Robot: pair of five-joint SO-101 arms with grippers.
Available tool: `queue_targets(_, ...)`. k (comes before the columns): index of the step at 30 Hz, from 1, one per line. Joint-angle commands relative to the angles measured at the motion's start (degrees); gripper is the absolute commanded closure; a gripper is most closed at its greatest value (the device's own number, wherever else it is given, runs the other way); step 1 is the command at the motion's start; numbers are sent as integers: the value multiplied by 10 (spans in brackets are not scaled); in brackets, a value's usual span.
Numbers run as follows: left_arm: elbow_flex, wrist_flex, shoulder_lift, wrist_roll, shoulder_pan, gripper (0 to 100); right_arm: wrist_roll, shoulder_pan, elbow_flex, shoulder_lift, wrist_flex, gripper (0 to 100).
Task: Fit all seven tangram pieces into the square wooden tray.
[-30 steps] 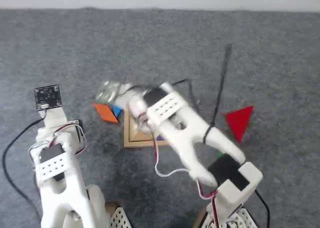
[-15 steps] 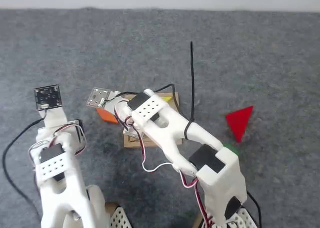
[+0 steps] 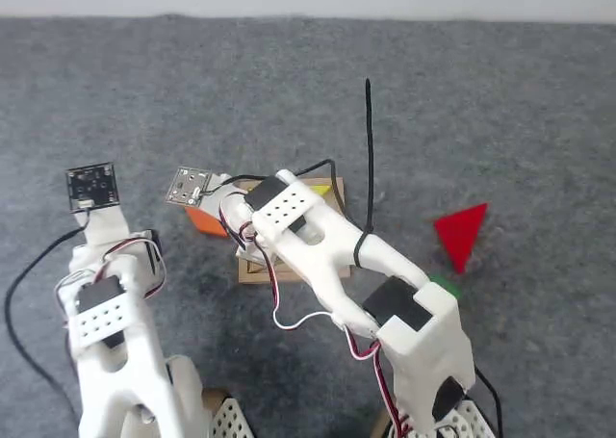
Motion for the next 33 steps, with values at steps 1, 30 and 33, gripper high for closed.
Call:
queue_targets(1, -22, -14, -18, 7, 1, 816, -5, -3, -19, -3, 12, 938)
queue_targets(30, -22, -14, -18, 7, 1, 816, -37, 33, -49, -56, 24, 987)
queue_targets(33, -22, -14, -18, 7, 1, 816, -58, 33, -32, -44, -11, 909)
